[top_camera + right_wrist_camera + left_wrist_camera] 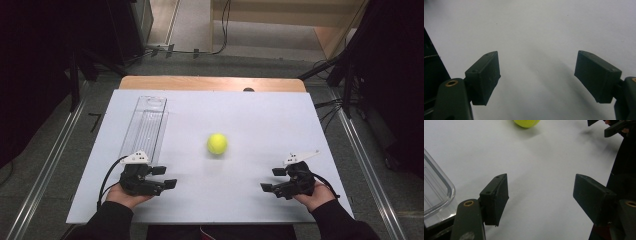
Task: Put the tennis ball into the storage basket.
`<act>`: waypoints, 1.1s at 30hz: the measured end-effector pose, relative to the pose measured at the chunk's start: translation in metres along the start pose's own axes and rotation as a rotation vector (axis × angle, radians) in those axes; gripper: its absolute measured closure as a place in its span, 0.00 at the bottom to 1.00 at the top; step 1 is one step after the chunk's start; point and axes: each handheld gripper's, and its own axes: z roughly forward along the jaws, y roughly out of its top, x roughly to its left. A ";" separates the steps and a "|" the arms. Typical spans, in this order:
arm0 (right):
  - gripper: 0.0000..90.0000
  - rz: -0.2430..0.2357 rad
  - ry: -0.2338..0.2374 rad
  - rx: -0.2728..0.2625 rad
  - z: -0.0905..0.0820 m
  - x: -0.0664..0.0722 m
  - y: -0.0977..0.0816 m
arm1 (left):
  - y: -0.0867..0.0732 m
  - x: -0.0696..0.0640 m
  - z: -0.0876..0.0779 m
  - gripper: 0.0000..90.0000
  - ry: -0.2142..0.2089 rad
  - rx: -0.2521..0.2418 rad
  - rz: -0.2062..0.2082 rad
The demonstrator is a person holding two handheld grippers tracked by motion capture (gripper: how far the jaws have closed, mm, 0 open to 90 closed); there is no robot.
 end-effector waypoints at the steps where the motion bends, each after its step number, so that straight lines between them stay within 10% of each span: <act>1: 0.21 0.000 0.000 0.000 0.000 0.000 0.000 | 0.000 0.000 0.000 0.32 0.001 0.005 0.001; 33: 0.21 -0.010 0.000 0.011 0.001 0.002 -0.001 | 0.001 0.003 -0.001 0.32 0.014 0.011 -0.011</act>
